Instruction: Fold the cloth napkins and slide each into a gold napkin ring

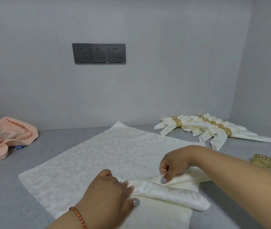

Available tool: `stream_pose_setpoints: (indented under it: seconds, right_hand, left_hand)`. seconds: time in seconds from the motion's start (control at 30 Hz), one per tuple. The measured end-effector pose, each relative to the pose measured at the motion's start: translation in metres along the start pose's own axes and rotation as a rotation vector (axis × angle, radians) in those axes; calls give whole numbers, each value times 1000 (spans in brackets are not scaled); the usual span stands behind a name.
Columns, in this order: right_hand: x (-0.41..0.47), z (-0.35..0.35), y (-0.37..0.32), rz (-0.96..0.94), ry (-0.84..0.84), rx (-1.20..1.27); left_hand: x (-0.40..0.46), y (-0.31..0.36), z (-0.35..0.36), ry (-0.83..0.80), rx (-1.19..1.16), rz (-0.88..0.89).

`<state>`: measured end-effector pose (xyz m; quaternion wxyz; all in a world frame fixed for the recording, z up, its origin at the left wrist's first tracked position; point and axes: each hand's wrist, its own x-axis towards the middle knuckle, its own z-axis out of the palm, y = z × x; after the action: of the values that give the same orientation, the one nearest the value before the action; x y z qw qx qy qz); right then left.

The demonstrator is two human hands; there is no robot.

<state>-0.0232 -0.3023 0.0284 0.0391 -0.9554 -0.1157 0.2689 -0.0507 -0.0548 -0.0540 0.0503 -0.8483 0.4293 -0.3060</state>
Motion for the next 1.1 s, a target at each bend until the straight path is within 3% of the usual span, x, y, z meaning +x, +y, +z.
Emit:
stream_pose_setpoints:
  seconds: [0.27, 0.4, 0.5, 0.6, 0.67, 0.77, 0.9, 1.1]
  right_hand:
    - [-3, -6, -2, -64, 178, 66]
    - [-10, -8, -12, -101, 173, -97]
    - [-14, -13, -22, -66, 105, -195]
    - [-20, -25, -26, -24, -64, -267]
    - [-23, -31, -25, -27, -142, -258]
    - [-21, -32, -22, -65, -114, -235]
    - [-13, -22, -14, -128, -9, -101]
    - [-2, 1, -10, -319, 128, -33]
  left_hand:
    - [-2, 1, -3, -10, -69, -23]
    - [-1, 0, -6, -95, -84, -54]
    - [0, 1, -10, -175, -84, -39]
    - [2, 2, -17, -280, -71, -41]
    - [3, 3, -22, -276, -71, -45]
    - [9, 0, -33, -283, -6, 12]
    - [27, -7, -32, -588, -28, -66]
    - [35, -36, -46, -712, -601, -380]
